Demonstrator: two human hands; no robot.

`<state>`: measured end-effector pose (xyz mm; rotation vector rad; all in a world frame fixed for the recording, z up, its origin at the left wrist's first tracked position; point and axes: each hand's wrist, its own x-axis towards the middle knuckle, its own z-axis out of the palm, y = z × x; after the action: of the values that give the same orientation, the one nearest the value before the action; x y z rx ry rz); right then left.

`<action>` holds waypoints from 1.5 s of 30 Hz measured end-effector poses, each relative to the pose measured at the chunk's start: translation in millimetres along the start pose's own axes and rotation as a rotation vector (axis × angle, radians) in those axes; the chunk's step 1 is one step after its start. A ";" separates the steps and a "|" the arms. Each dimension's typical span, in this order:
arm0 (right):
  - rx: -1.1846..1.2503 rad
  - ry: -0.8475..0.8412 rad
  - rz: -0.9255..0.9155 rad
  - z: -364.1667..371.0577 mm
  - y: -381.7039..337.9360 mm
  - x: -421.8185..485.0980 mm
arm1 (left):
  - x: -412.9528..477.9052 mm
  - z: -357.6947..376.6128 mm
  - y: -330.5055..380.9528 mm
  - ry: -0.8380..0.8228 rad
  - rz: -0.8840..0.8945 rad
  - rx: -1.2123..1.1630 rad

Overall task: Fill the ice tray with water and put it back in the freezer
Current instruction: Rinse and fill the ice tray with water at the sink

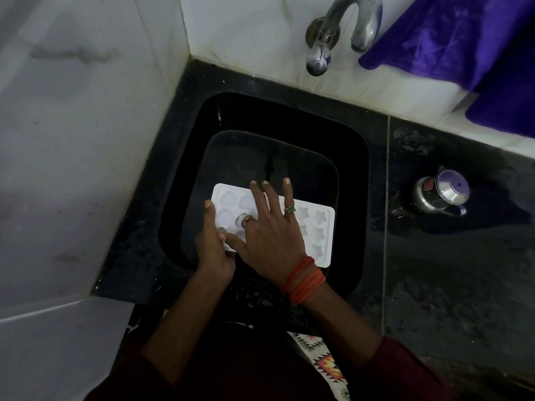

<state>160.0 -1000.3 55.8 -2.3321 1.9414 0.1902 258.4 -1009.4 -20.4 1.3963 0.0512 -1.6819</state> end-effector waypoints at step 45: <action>0.106 0.020 0.024 6.8 3.9 -20.2 | 12.0 0.8 1.0 -0.019 -0.014 -0.008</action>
<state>152.3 -980.4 52.3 -2.2541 1.9387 0.0642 259.2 -1017.7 -29.2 1.3768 0.0571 -1.7051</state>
